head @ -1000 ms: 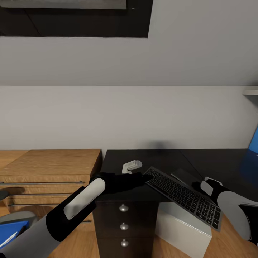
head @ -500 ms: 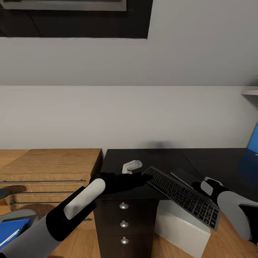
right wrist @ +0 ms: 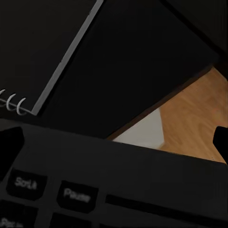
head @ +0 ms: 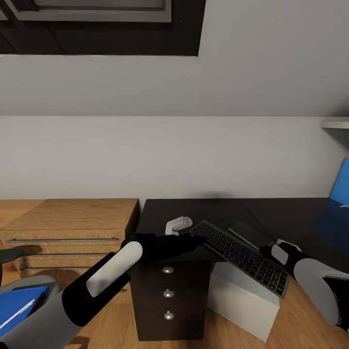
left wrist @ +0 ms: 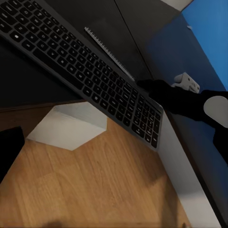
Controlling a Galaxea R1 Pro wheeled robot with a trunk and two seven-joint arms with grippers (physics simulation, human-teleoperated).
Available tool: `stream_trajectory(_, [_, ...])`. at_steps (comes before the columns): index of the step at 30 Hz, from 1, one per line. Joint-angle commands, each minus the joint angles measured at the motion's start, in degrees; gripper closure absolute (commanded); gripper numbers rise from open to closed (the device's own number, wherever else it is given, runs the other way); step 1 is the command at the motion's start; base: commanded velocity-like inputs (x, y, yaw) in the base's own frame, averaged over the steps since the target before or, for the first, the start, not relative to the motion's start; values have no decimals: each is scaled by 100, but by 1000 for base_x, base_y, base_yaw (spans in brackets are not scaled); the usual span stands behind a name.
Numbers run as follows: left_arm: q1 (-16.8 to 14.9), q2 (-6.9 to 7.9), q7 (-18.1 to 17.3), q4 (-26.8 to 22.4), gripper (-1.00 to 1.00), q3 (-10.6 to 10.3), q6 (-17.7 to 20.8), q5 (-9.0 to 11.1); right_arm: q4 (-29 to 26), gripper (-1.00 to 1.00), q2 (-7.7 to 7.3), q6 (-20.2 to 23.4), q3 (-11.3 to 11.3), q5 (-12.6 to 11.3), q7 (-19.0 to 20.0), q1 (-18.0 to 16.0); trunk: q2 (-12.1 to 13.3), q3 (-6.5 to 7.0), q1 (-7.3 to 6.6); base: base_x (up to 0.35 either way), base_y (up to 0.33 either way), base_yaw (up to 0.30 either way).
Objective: In the bedroom, organize the workspace by keeping the computer under the desk, ensuring the monitor is on the desk, placing the keyboard on the desk next to the monitor, placing the mouse on the desk next to the keyboard, moving the folder from the swivel chair onto the desk next to the mouse, stacking the notebook on top of the folder with the pen on top of the notebook, and positioning the swivel chair next to the desk.
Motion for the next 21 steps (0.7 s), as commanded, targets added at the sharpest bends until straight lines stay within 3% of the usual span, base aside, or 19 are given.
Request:
stream_trajectory(1, [-7,3,44,-7,-100,-6,-8,46,-14,-100,0,32,-30,-2,-27,-1,-3,-6,-1,-48,0,0])
stream_trajectory(17, [-7,5,37,-7,-100,-6,-4,46,-14,-100,5,32,-26,5,-27,-1,-3,-6,-1,-13,0,0])
stream_trajectory(21, [-7,5,36,-7,-100,-6,-7,46,-14,-100,8,32,-22,6,-27,-1,-3,-6,-1,-165,0,0])
